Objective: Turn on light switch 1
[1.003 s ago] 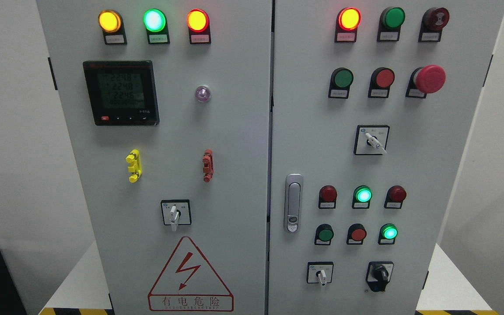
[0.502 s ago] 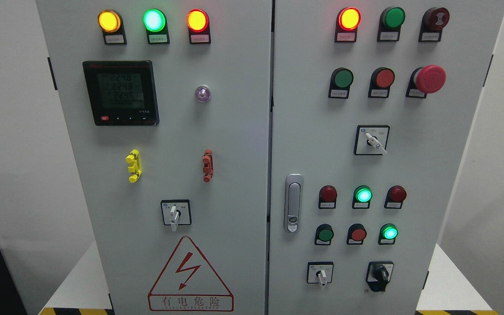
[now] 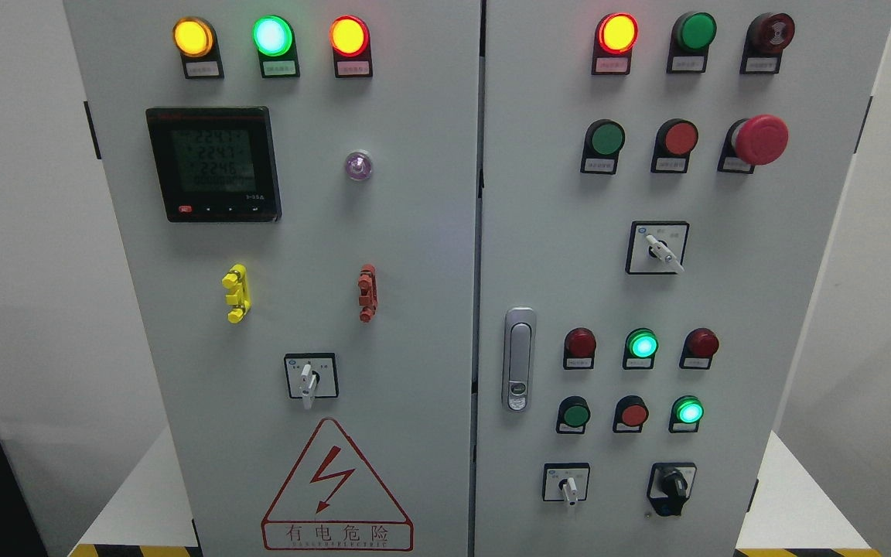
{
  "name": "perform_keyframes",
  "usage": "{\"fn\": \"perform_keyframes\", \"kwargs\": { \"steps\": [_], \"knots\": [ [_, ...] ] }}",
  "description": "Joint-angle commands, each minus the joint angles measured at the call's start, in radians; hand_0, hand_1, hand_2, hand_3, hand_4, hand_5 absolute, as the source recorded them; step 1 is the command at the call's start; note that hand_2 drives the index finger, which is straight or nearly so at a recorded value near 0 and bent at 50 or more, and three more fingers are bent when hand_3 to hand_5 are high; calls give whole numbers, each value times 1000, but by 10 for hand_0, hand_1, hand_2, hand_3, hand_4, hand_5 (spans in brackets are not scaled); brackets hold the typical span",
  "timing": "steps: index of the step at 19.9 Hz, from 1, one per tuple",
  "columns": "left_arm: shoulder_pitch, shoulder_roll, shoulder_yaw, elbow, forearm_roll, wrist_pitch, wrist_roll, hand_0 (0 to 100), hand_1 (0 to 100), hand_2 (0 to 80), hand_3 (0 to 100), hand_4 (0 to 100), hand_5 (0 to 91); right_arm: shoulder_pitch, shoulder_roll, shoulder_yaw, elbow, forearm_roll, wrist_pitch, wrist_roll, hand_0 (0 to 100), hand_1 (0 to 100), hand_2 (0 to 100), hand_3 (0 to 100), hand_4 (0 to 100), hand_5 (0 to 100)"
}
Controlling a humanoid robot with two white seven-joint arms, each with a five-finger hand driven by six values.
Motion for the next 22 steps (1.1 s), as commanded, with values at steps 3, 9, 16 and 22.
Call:
{"fn": "perform_keyframes", "kwargs": {
  "steps": [3, 9, 16, 22],
  "knots": [
    [-60, -12, -22, -390, -13, 24, 18, 120, 399, 364, 630, 735, 580, 0, 0, 0, 0, 0, 0, 0, 0, 0, 0, 0, 0, 0],
    [-125, -56, -96, -449, -22, 154, 126, 107, 459, 420, 735, 816, 697, 0, -1, 0, 0, 0, 0, 0, 0, 0, 0, 0, 0, 0],
    [-248, -69, -140, -449, -77, 310, 245, 113, 534, 488, 869, 909, 841, 0, 0, -1, 0, 0, 0, 0, 0, 0, 0, 0, 0, 0],
    [-271, -87, -259, -449, -125, 399, 351, 115, 574, 512, 891, 922, 853, 0, 0, -1, 0, 0, 0, 0, 0, 0, 0, 0, 0, 0]
  ]
}}
